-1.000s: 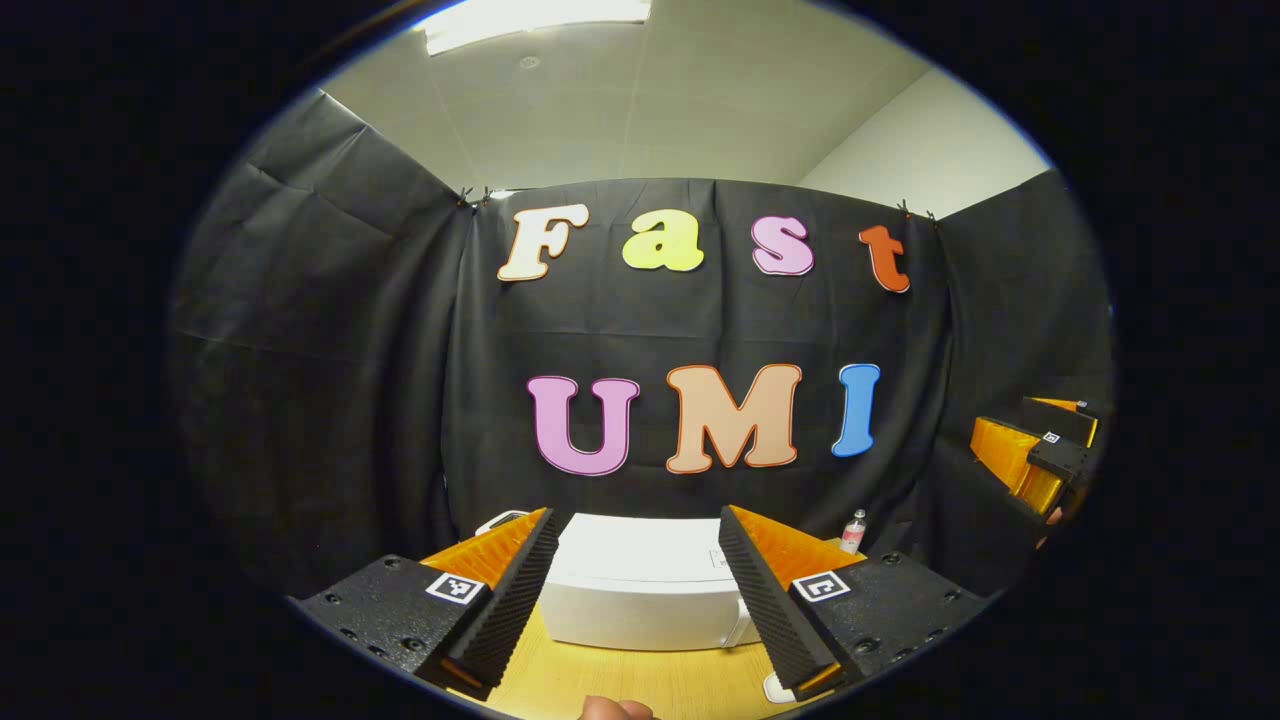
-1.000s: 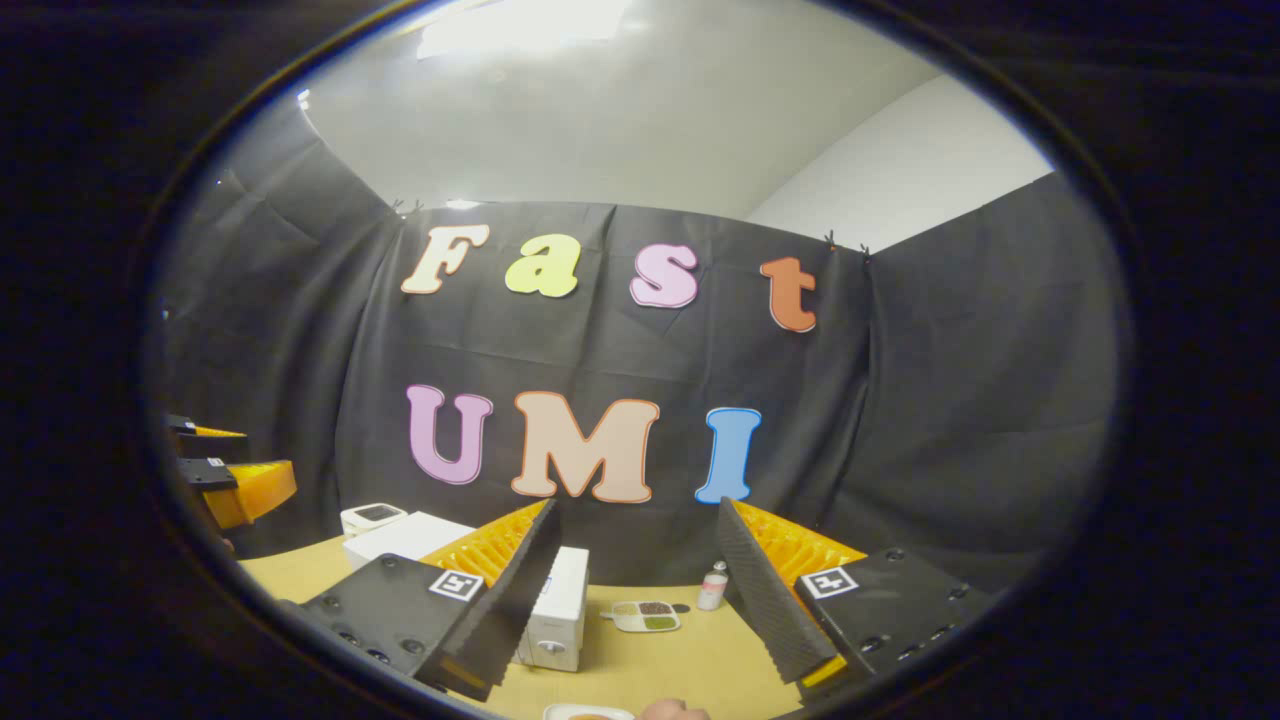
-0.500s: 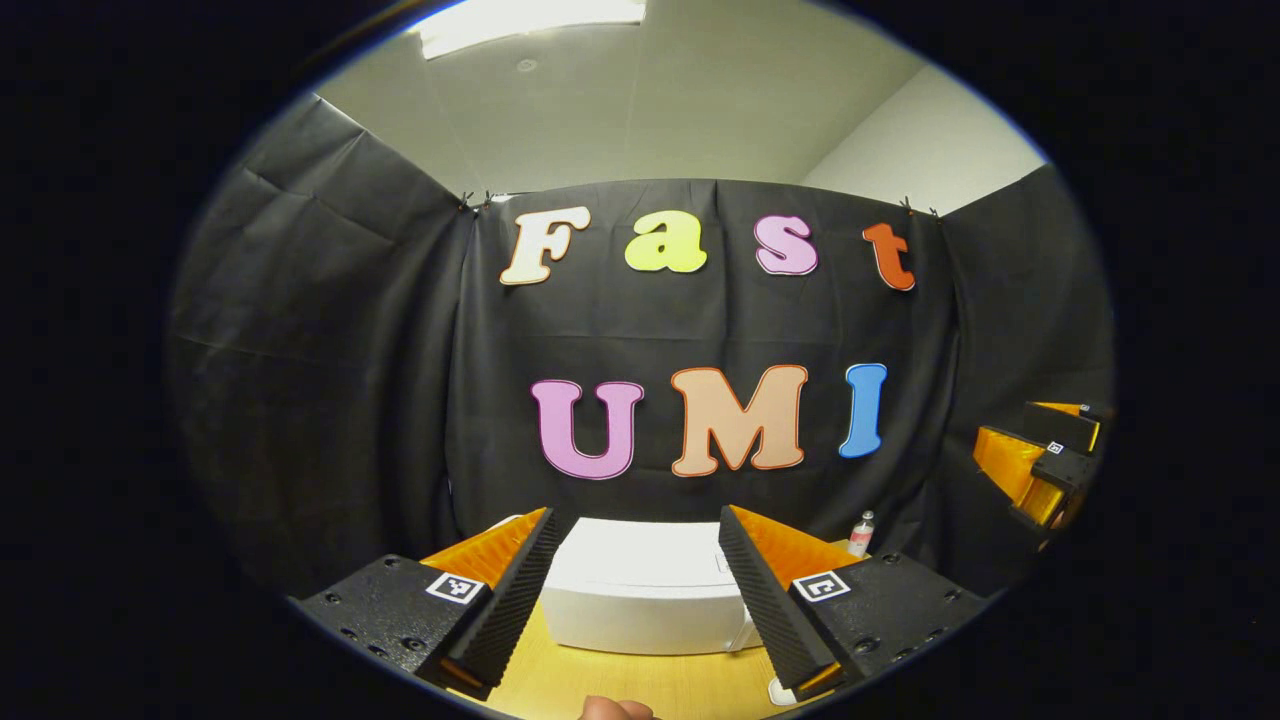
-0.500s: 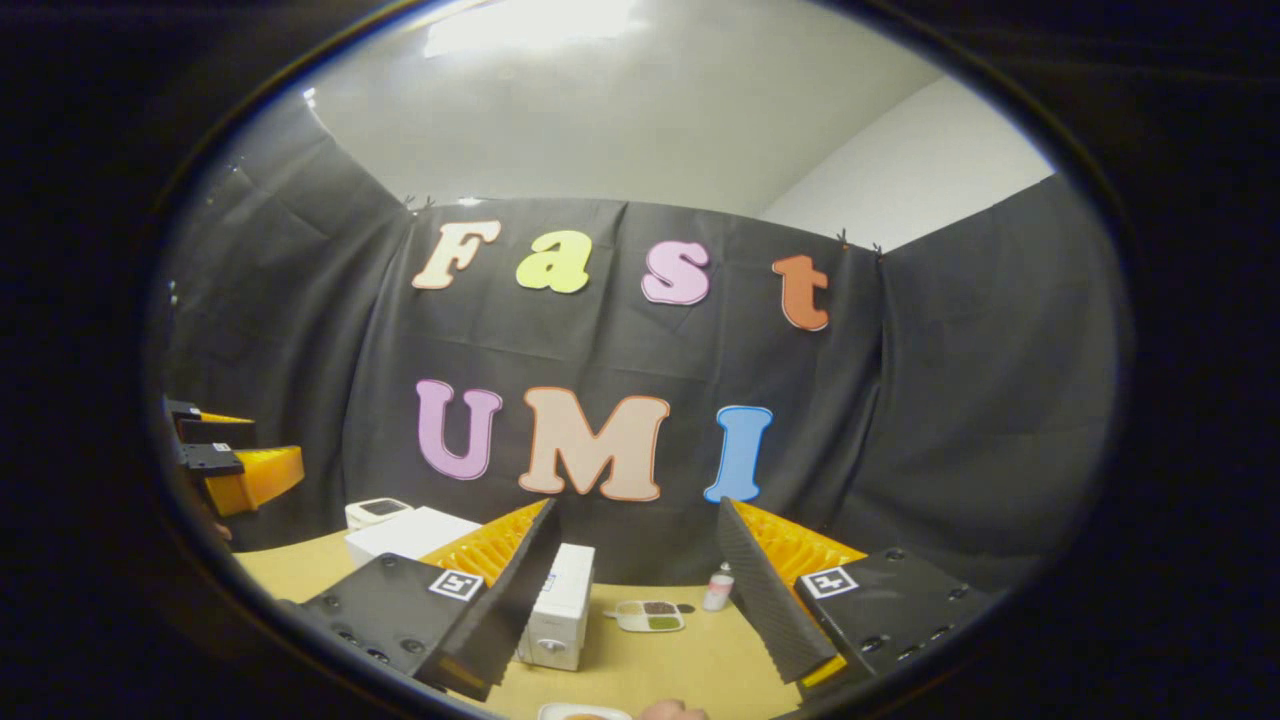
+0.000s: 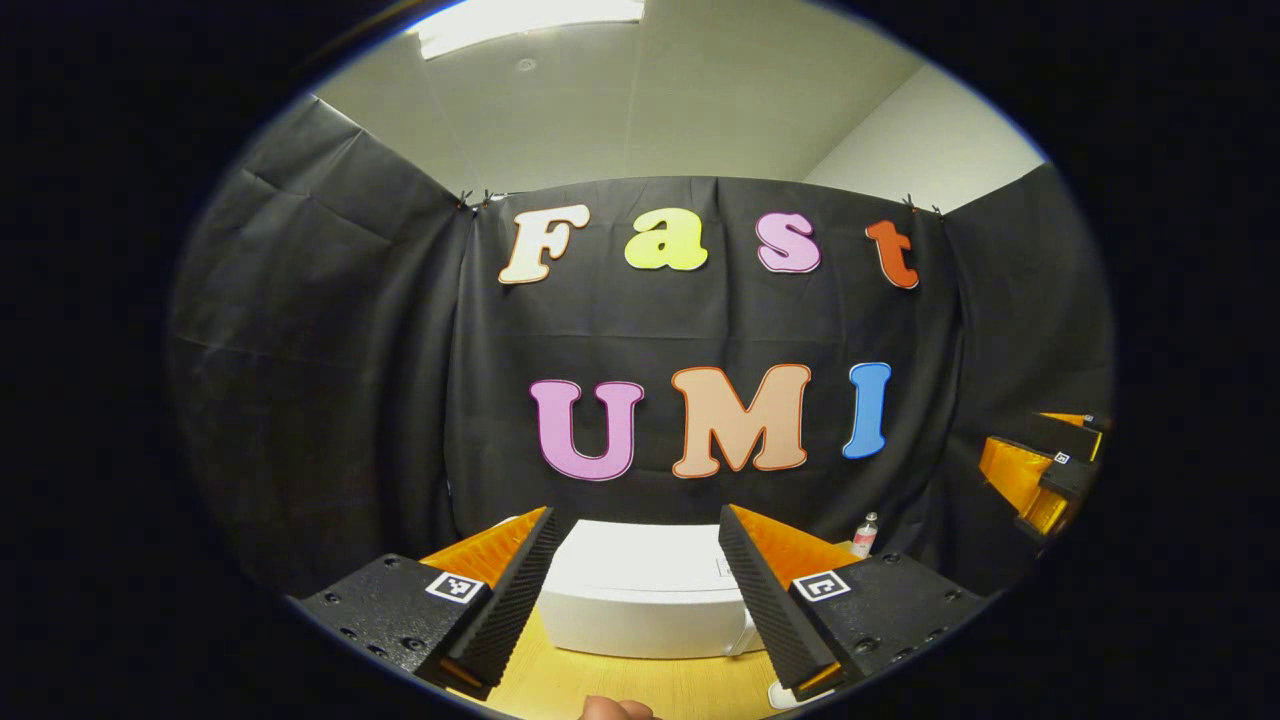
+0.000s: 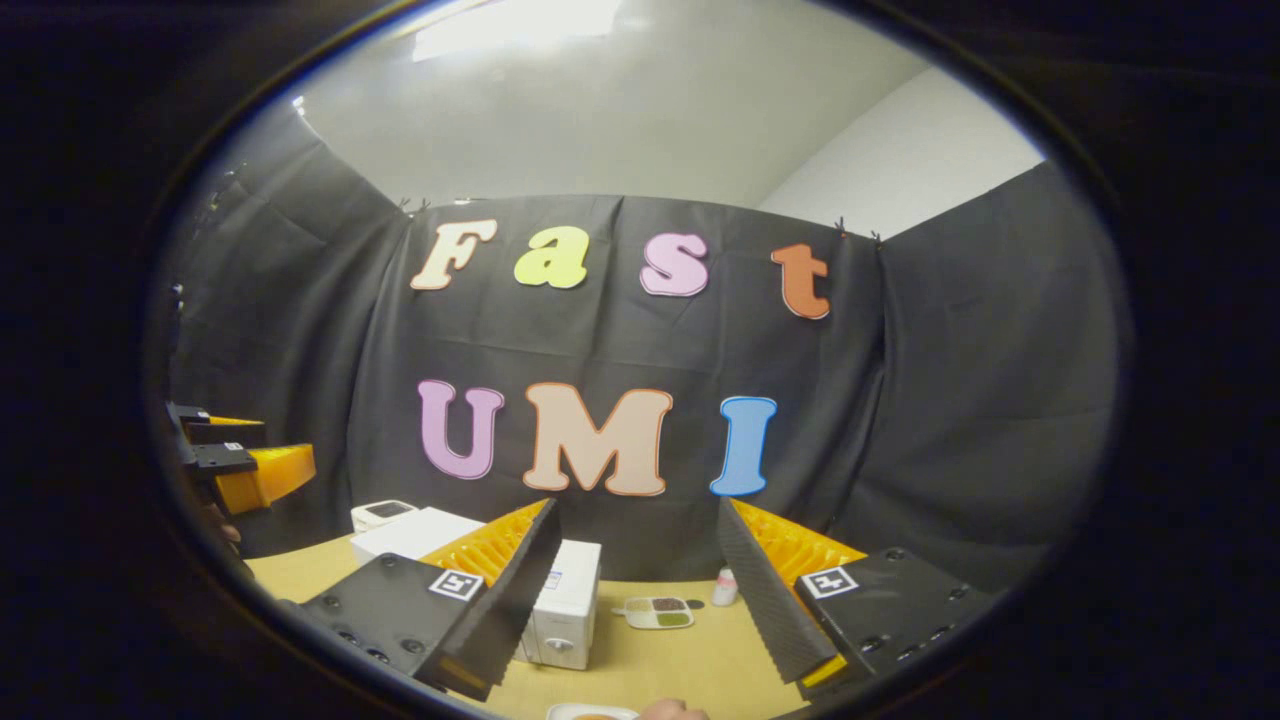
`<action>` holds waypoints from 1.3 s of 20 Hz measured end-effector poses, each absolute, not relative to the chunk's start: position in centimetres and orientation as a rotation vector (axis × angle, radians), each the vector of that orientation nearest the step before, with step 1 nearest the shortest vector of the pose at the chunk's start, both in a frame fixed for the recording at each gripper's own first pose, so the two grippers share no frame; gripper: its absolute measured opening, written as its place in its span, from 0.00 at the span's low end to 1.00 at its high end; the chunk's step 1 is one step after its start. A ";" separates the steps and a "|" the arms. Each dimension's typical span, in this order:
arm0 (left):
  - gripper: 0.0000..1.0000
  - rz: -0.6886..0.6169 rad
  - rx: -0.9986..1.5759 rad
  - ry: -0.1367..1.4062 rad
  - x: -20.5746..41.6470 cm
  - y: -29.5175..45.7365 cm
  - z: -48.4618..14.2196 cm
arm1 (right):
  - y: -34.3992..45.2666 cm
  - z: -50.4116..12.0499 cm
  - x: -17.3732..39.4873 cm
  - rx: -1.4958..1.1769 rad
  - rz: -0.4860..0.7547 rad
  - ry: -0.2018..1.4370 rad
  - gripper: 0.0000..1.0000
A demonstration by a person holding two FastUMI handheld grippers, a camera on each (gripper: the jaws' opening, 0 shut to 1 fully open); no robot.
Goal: Open the microwave oven with the left hand, put the food in, and close the microwave oven.
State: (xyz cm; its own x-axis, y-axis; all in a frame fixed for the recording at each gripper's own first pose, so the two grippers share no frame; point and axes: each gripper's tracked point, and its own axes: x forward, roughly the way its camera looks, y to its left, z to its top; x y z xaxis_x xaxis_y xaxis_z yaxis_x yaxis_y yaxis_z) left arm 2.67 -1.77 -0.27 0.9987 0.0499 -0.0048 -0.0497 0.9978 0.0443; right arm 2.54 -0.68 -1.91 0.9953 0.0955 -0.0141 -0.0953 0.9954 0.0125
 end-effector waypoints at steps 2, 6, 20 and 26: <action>0.96 0.051 0.042 0.008 3.3 -2.1 -0.8 | -0.9 -1.8 2.6 0.017 0.100 0.005 0.96; 0.97 0.024 0.036 0.036 5.5 -3.8 -4.5 | -1.6 -1.8 2.9 0.029 0.098 -0.002 0.96; 0.97 -0.186 0.163 0.350 12.2 -14.8 -30.1 | -6.8 -3.2 3.0 -0.048 0.028 0.021 0.96; 0.98 -0.157 0.161 0.439 14.1 -15.0 -35.6 | -10.4 -3.7 2.6 -0.084 -0.032 0.036 0.96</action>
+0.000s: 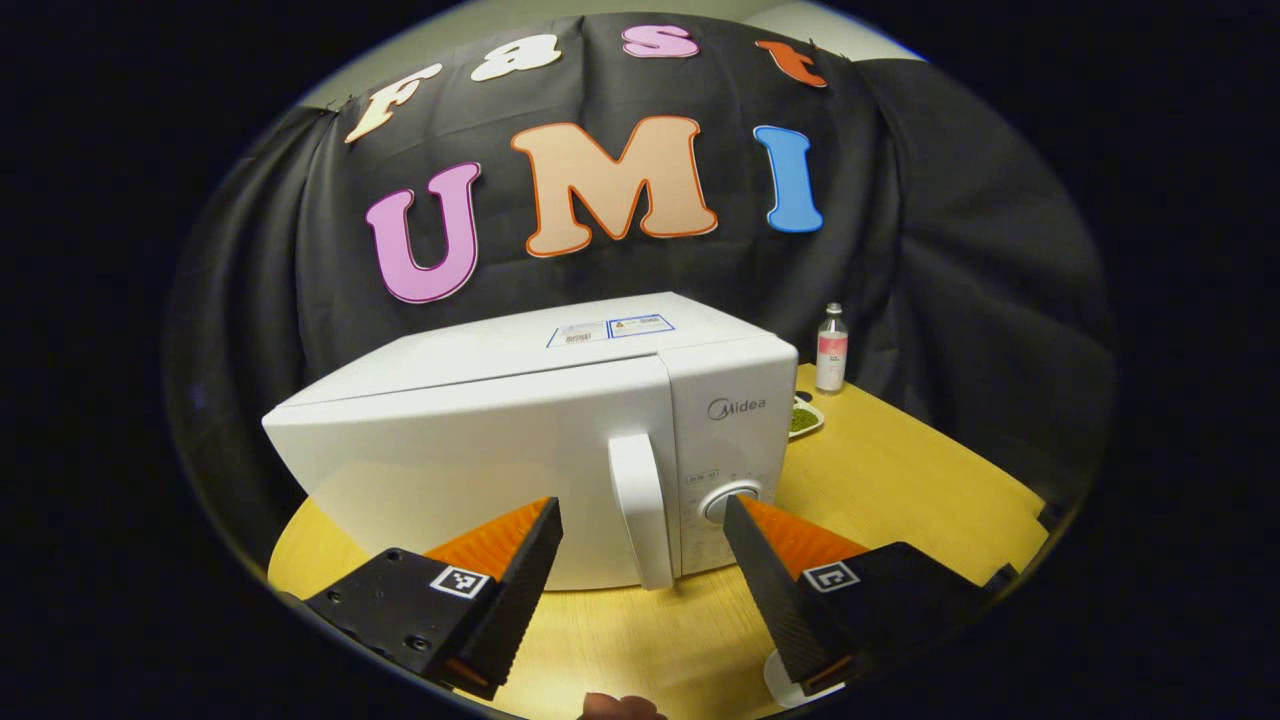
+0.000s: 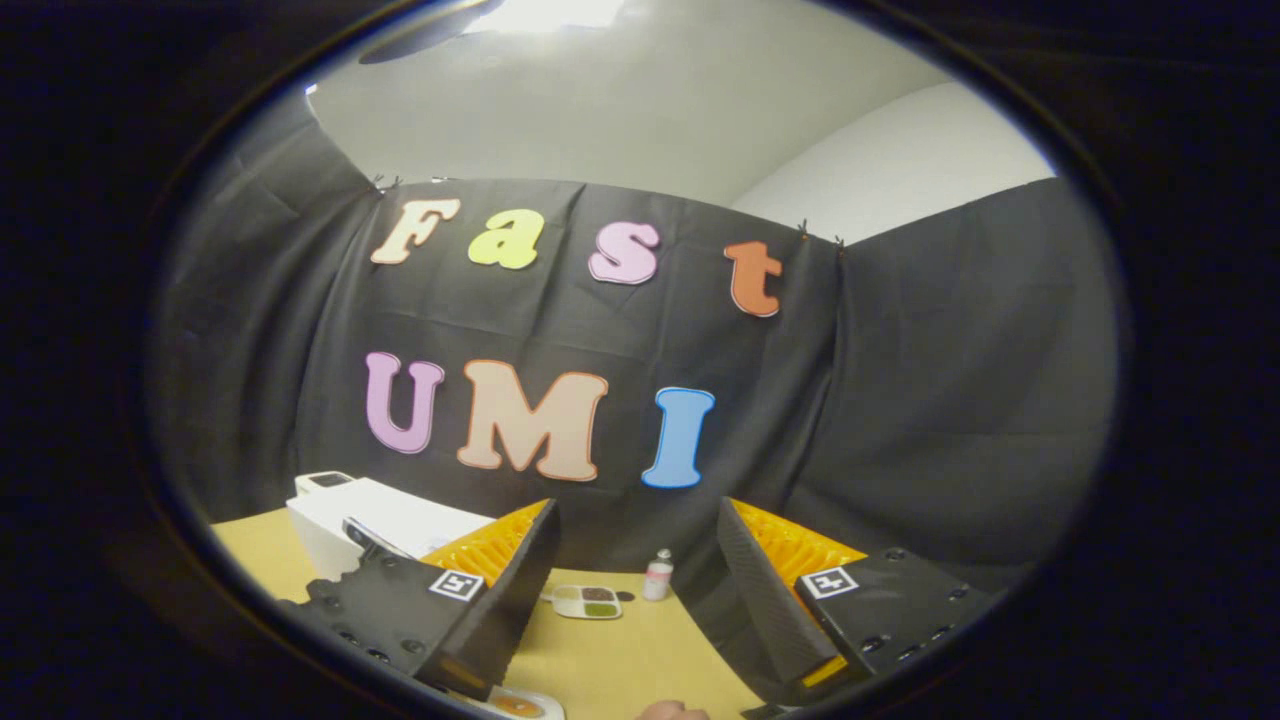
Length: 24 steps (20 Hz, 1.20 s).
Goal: Open the microwave oven with the left hand, put the food in, and close the microwave oven.
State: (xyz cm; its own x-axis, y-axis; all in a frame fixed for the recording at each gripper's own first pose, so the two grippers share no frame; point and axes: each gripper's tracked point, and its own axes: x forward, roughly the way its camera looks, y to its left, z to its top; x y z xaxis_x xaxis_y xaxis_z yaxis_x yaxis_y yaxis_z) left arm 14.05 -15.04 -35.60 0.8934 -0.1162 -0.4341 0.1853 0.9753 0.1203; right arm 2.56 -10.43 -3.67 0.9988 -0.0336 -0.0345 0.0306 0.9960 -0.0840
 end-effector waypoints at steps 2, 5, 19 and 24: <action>0.98 -0.162 0.146 0.441 14.5 -15.5 -36.0 | -11.0 -3.8 2.6 -0.091 -0.041 0.040 0.99; 0.91 -0.182 0.134 0.472 14.7 -16.2 -37.1 | -11.6 -3.2 2.7 -0.088 -0.050 0.027 0.96; 0.19 -0.112 0.100 0.567 14.7 -14.9 -38.4 | -12.2 -3.5 2.8 -0.113 -0.063 0.028 0.96; 0.13 -0.130 0.053 0.617 14.5 -14.9 -38.4 | -11.8 -3.7 2.9 -0.111 -0.056 0.037 0.97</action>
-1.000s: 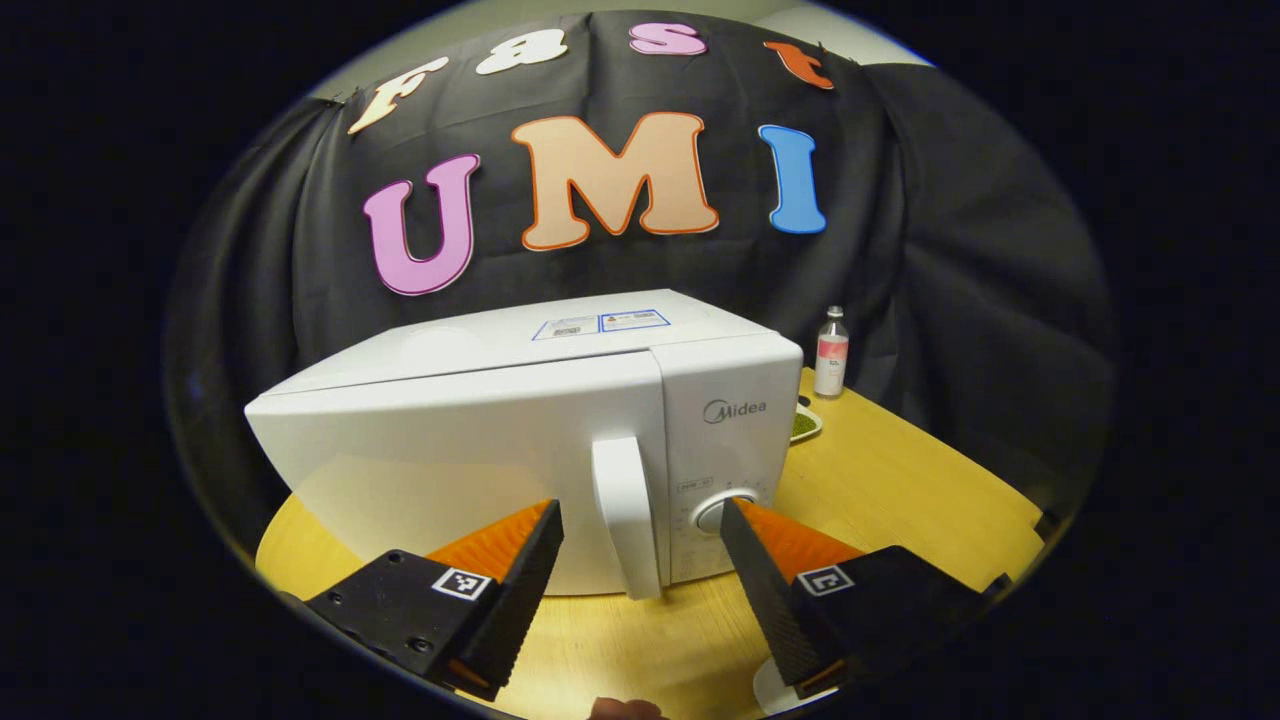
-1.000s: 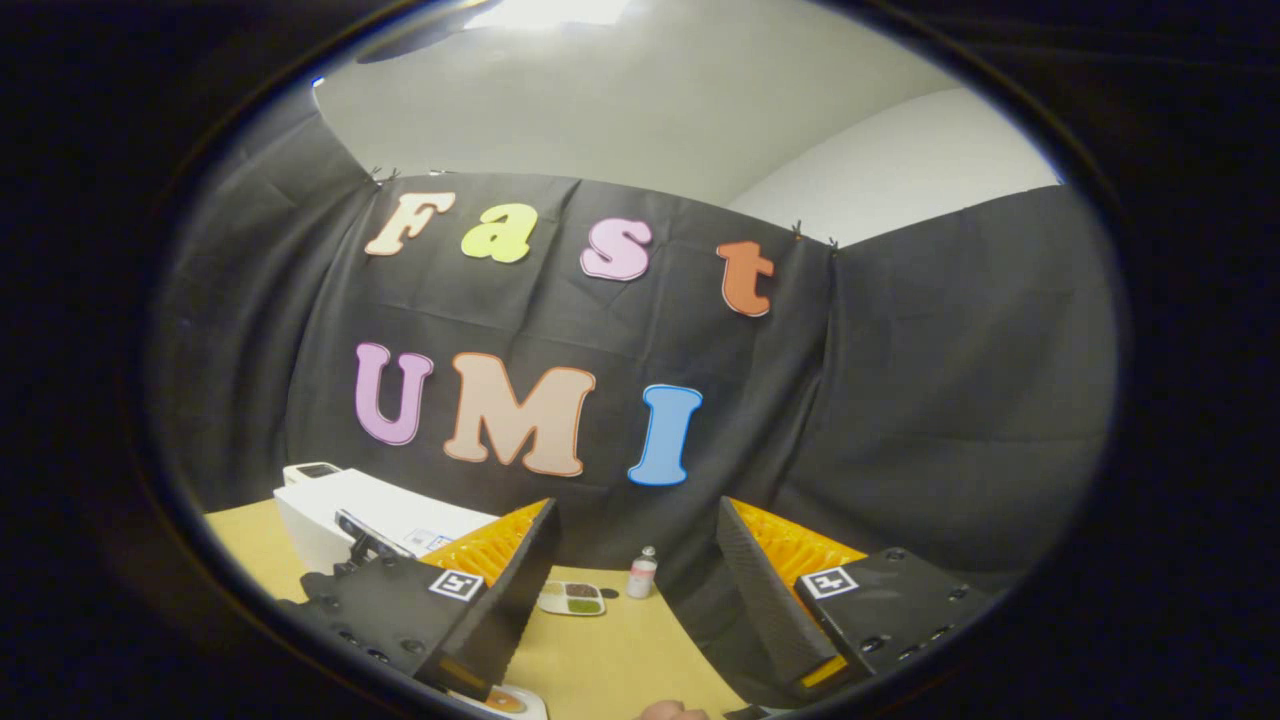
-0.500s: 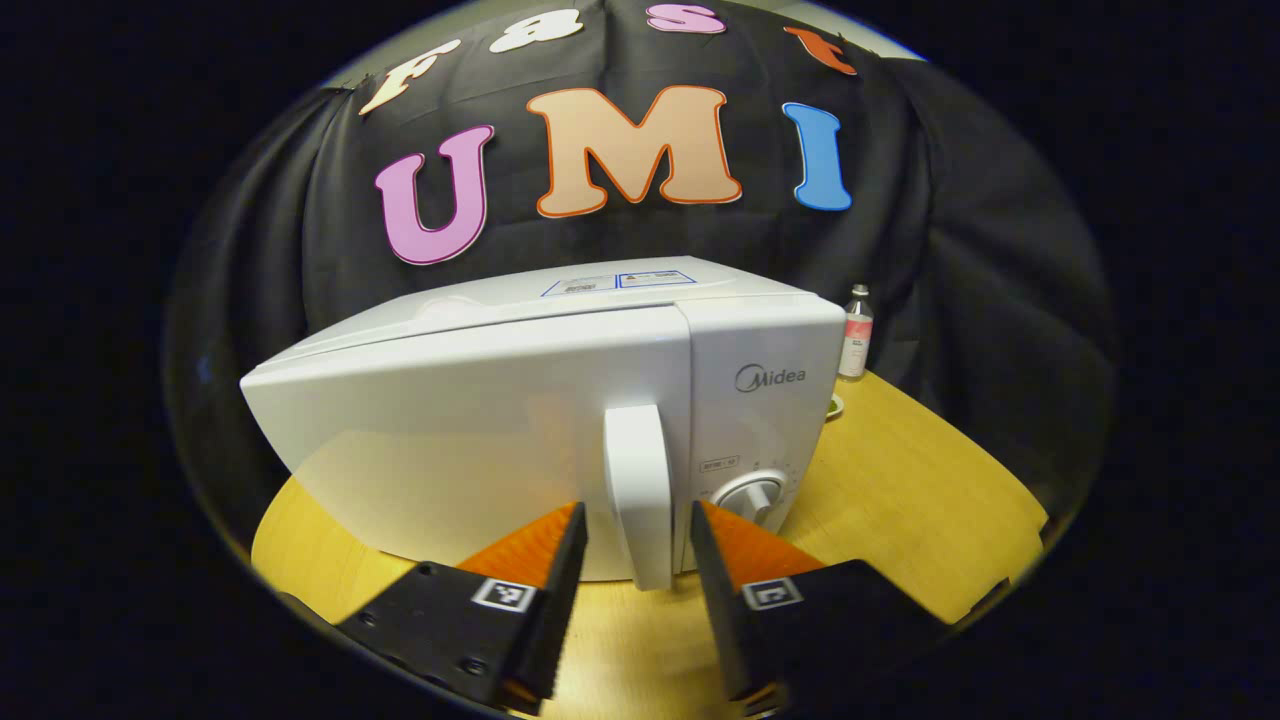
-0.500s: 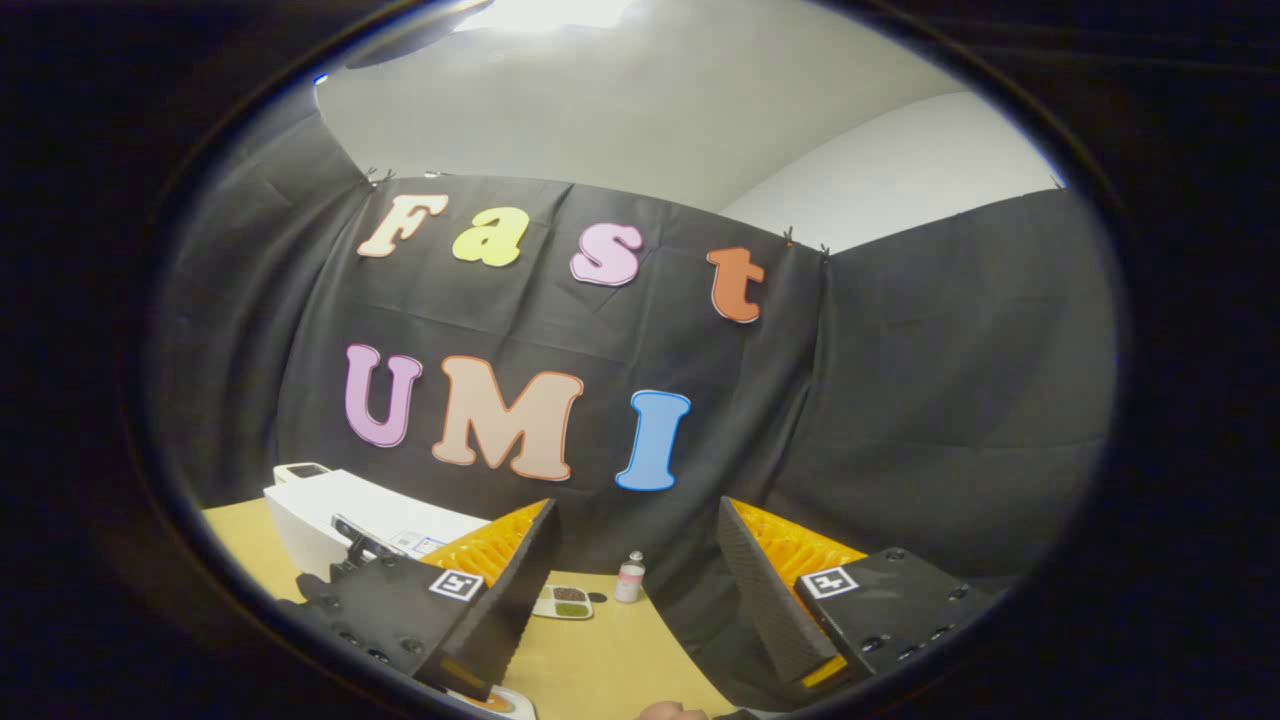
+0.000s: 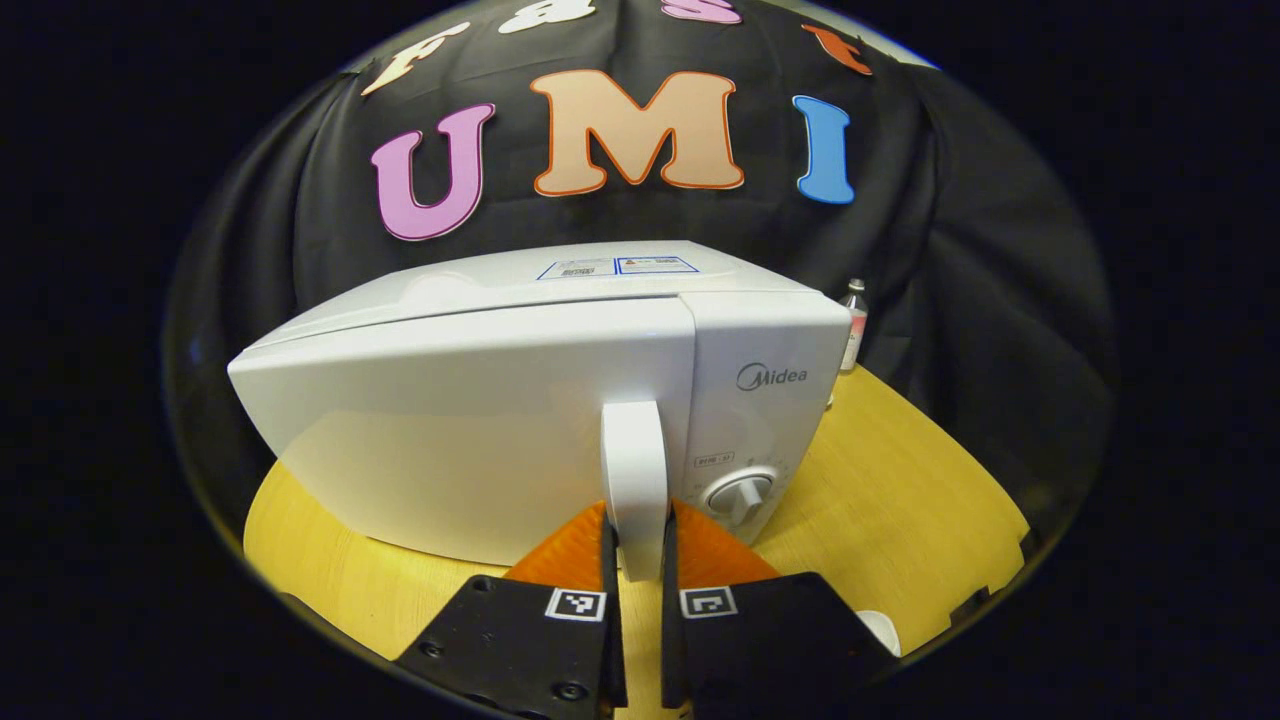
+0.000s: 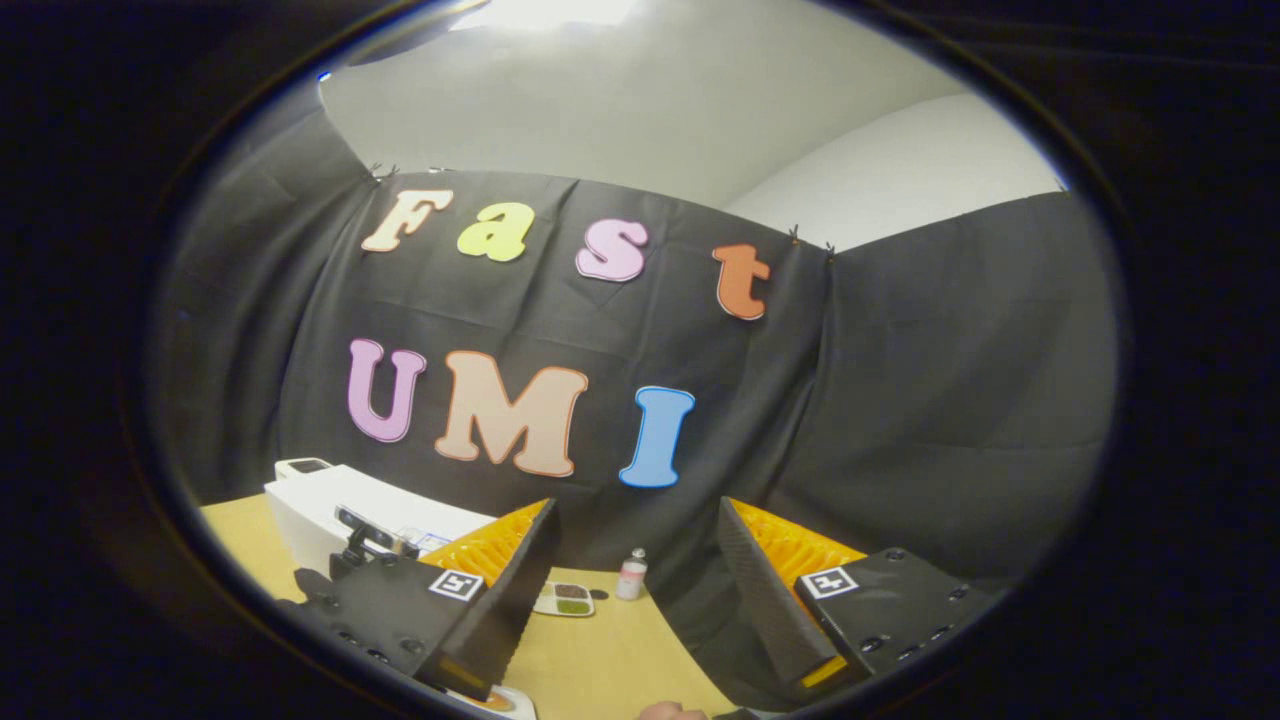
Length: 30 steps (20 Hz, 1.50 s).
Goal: Open the microwave oven with the left hand, put the food in, and close the microwave oven.
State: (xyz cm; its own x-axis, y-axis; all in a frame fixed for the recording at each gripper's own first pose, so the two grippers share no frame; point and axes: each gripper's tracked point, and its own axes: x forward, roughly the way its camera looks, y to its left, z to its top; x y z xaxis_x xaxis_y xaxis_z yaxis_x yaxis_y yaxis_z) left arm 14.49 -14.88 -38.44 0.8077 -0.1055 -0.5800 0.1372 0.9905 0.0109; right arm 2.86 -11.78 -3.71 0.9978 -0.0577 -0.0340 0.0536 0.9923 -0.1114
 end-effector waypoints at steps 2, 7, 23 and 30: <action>0.11 -0.142 0.042 0.638 14.3 -14.9 -38.4 | -11.7 -3.6 2.8 -0.116 -0.056 0.036 0.96; 0.08 -0.163 -0.002 0.693 13.2 -14.7 -38.5 | -11.3 -3.4 2.7 -0.110 -0.052 0.034 0.96; 0.10 -0.230 0.053 0.668 -5.6 -3.9 -35.4 | -2.9 -9.1 1.4 0.001 0.054 0.140 0.97; 0.10 -0.164 0.057 0.681 -9.5 3.3 -34.6 | 0.2 -14.7 -1.5 -0.010 0.047 0.232 0.97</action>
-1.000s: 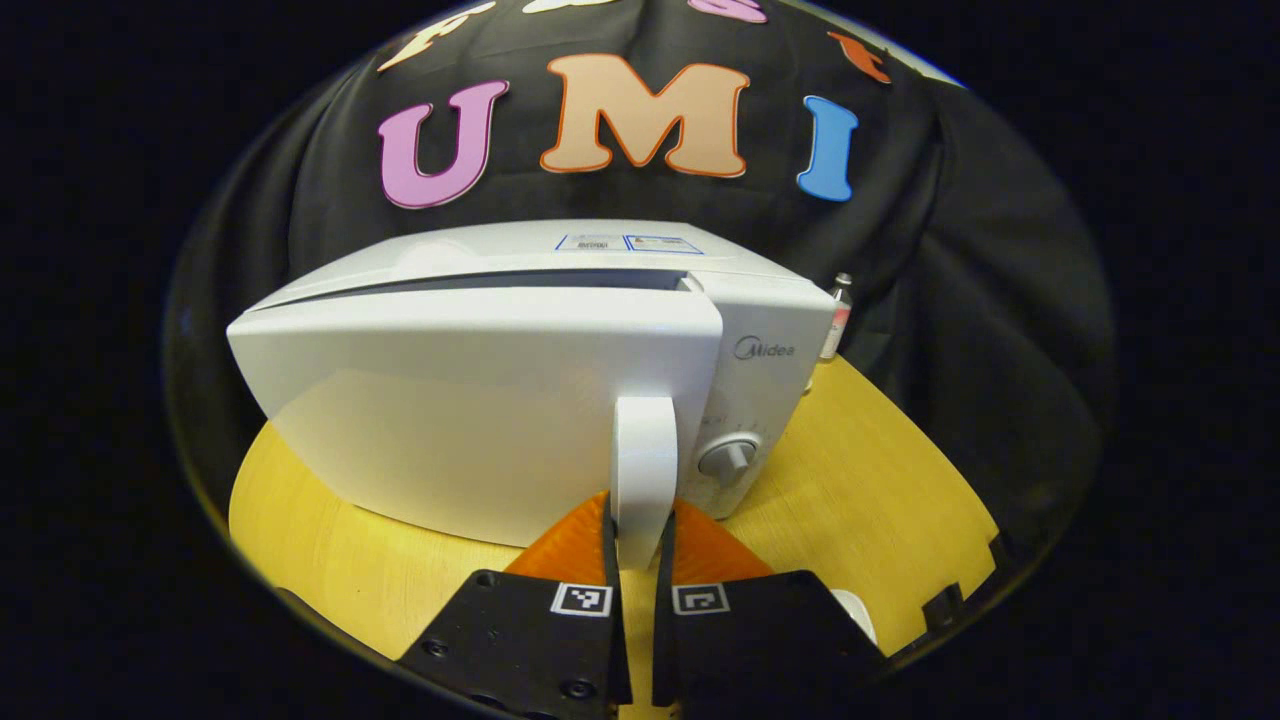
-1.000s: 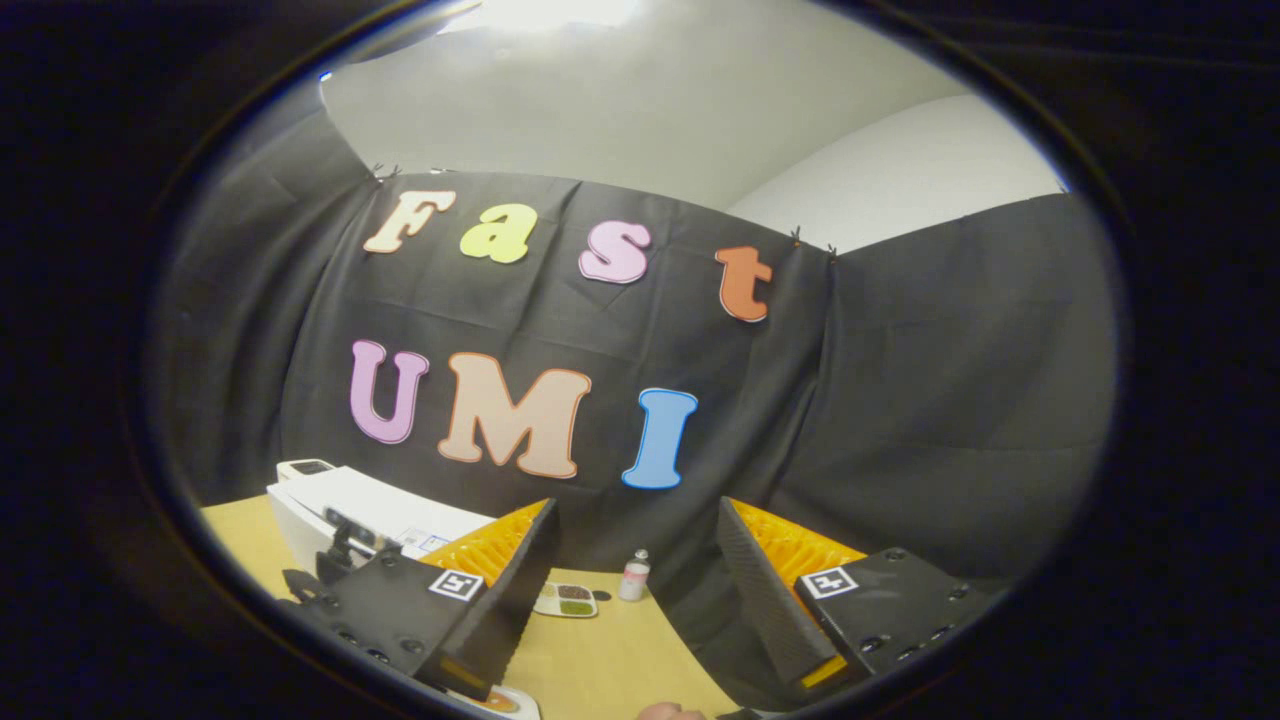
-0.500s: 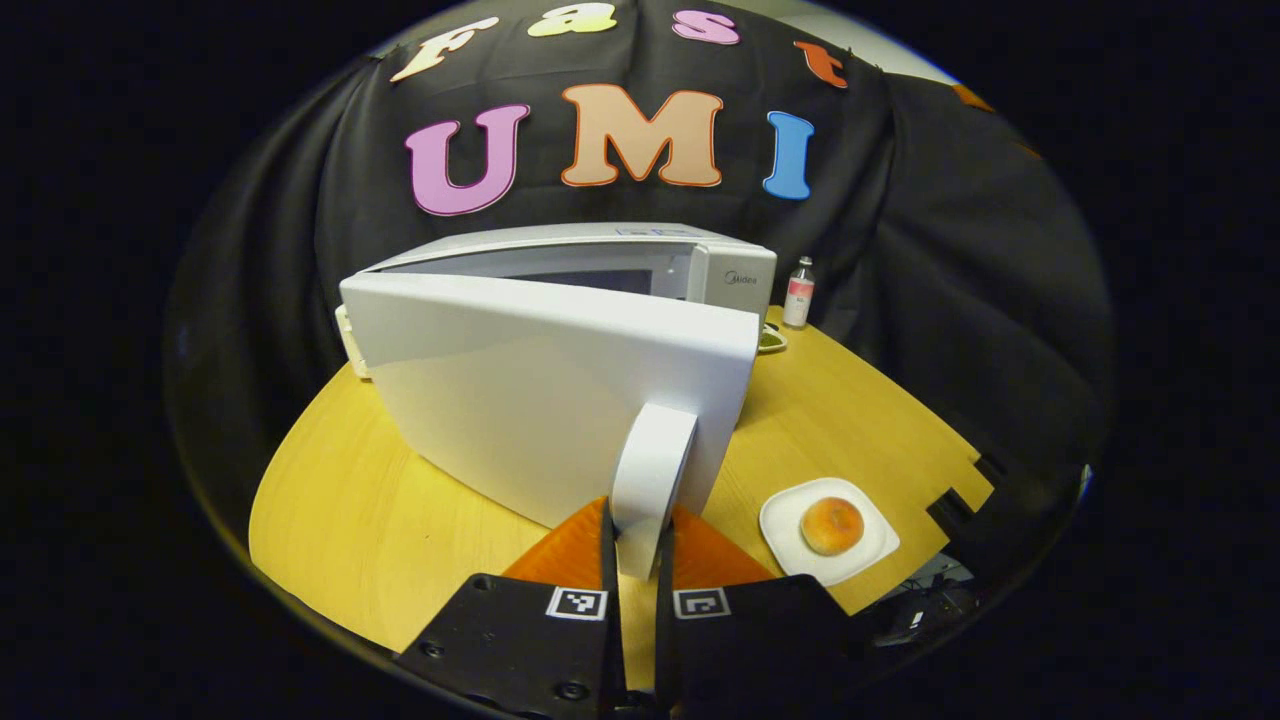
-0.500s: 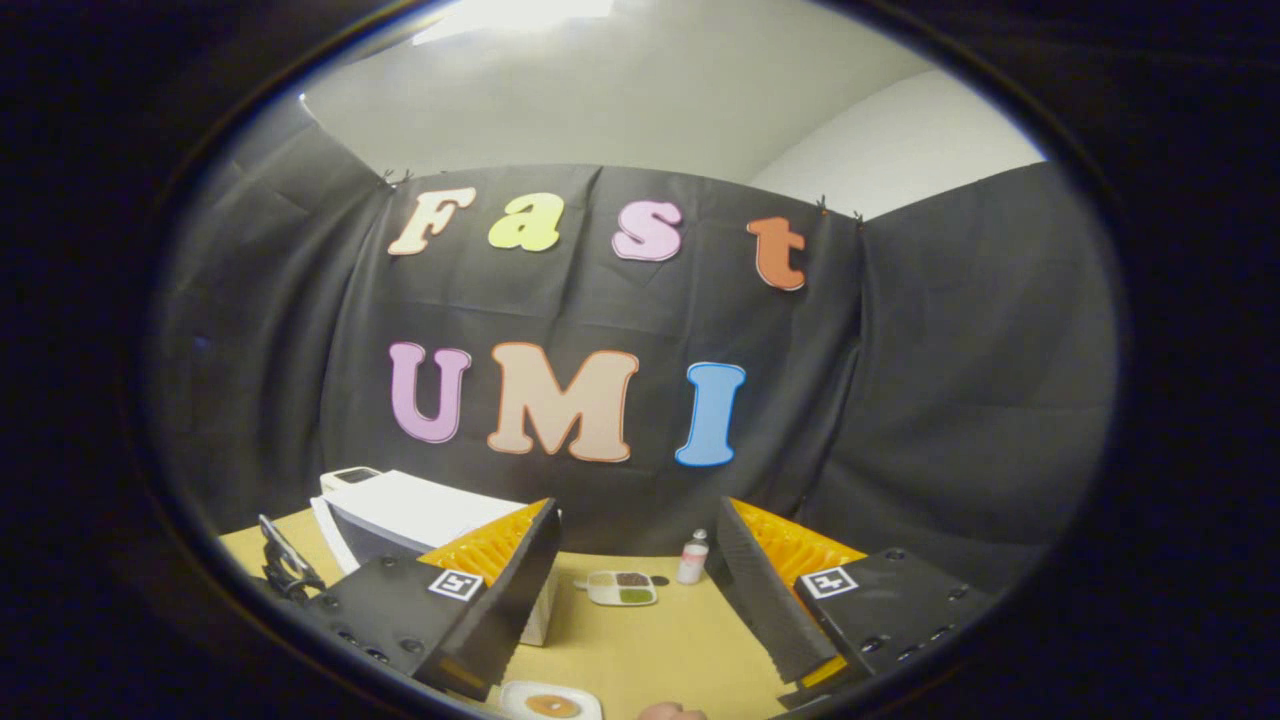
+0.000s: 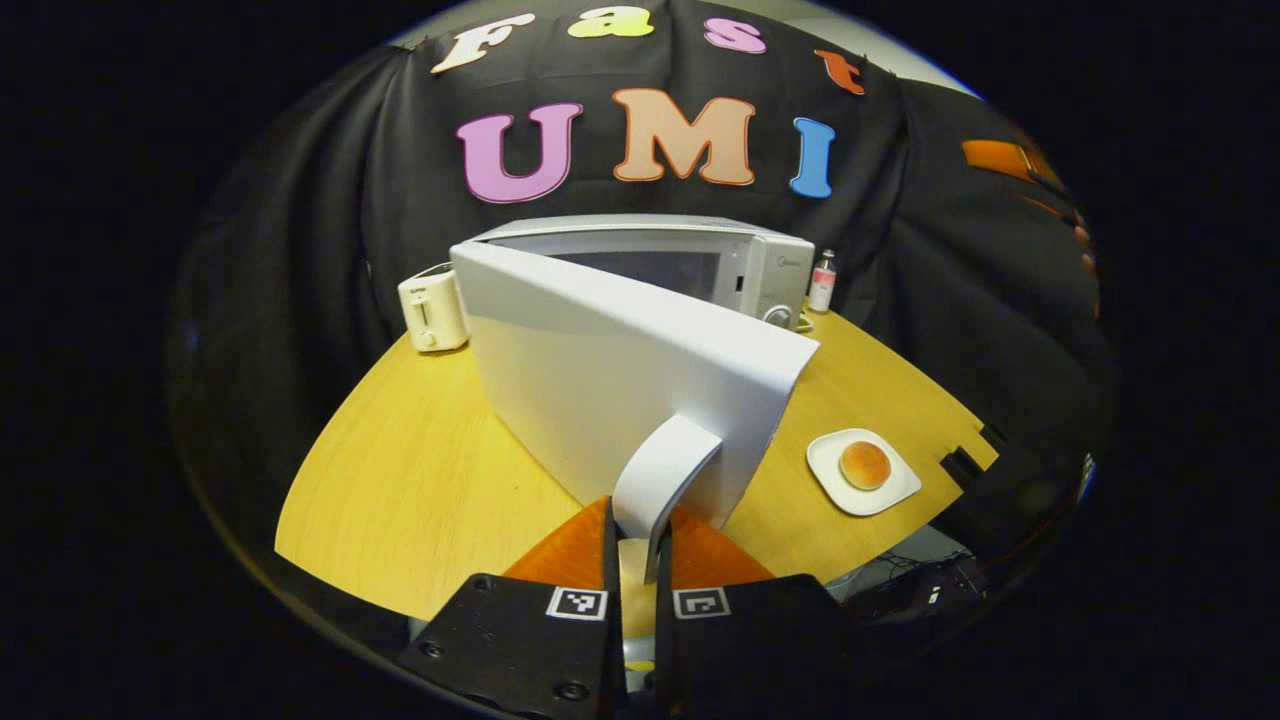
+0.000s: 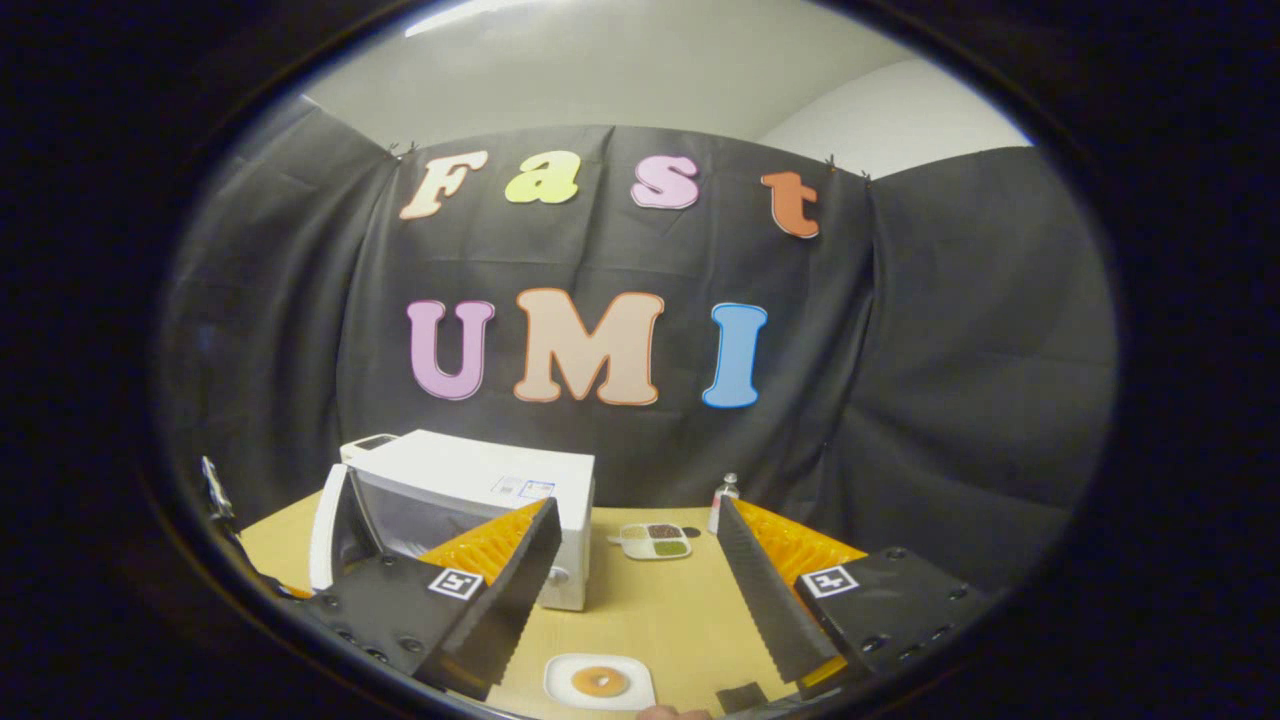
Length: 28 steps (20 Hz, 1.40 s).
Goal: Open the microwave oven with the left hand, put the food in, and close the microwave oven.
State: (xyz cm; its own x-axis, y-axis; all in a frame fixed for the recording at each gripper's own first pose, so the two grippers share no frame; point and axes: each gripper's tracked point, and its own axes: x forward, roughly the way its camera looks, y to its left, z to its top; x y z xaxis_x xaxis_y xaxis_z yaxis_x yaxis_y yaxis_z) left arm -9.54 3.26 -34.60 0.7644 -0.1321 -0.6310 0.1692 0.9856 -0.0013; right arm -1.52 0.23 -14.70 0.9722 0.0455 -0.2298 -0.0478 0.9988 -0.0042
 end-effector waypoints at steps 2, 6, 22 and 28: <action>0.10 -0.130 0.064 0.683 -10.5 5.8 -34.4 | 1.0 -15.9 -2.1 -0.019 0.049 0.244 0.97; 0.10 -0.017 0.050 0.679 -11.5 11.1 -34.0 | 2.6 -17.4 -2.5 -0.006 0.066 0.266 0.97; 0.75 0.098 0.046 0.649 -14.2 18.4 -32.0 | 5.5 -18.8 -2.4 -0.044 0.135 0.285 0.97; 0.74 0.091 0.112 0.574 -14.4 19.1 -25.5 | 5.7 -21.2 -2.0 -0.058 0.157 0.313 0.97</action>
